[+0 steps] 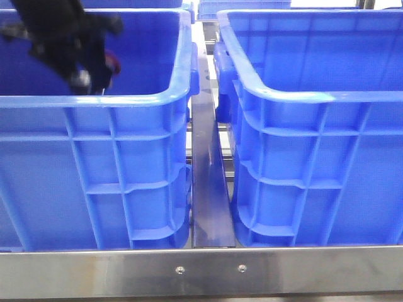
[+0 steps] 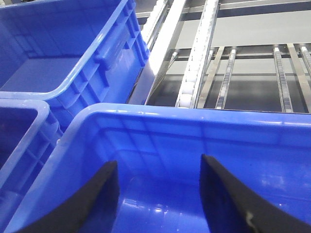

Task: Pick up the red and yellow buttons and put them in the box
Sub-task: 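Lift the red button and bring it to the right gripper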

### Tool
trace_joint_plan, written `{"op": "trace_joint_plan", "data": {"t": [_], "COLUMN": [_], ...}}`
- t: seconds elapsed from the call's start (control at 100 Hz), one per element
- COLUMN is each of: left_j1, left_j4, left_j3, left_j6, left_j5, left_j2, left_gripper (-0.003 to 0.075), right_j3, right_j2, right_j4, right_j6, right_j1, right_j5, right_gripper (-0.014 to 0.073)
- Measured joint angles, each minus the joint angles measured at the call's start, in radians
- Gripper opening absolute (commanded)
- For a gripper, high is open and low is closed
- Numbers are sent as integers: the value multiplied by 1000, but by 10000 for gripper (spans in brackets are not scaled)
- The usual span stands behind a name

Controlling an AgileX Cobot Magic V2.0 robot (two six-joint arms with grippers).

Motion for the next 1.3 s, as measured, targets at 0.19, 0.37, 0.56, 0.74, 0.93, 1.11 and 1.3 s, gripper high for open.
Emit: {"op": "trace_joint_plan", "data": {"t": [0.19, 0.37, 0.56, 0.74, 0.93, 1.11, 1.3], "left_j1": [-2, -8, -87, -183, -238, -242, -242], "left_j4": [-142, -359, -464, -471, -475, -475, -475], "left_j3": [2, 29, 40, 44, 44, 44, 44], "left_j6": [121, 295, 374, 388, 391, 393, 393], "left_j5": [2, 0, 4, 4, 0, 0, -4], "left_j2": [-108, -193, -208, -208, -208, -208, -208], "left_gripper": [72, 72, 72, 72, 72, 72, 72], "right_j3": [0, 0, 0, 0, 0, 0, 0], "right_j2": [0, 0, 0, 0, 0, 0, 38], "right_j4": [0, 0, 0, 27, 135, 188, 190], "right_j6": [0, 0, 0, 0, 18, 129, 287], "right_j1": [0, 0, 0, 0, 0, 0, 2], "right_j5": [0, 2, 33, 112, 220, 364, 527], "right_gripper": [403, 403, 404, 428, 649, 655, 655]}}
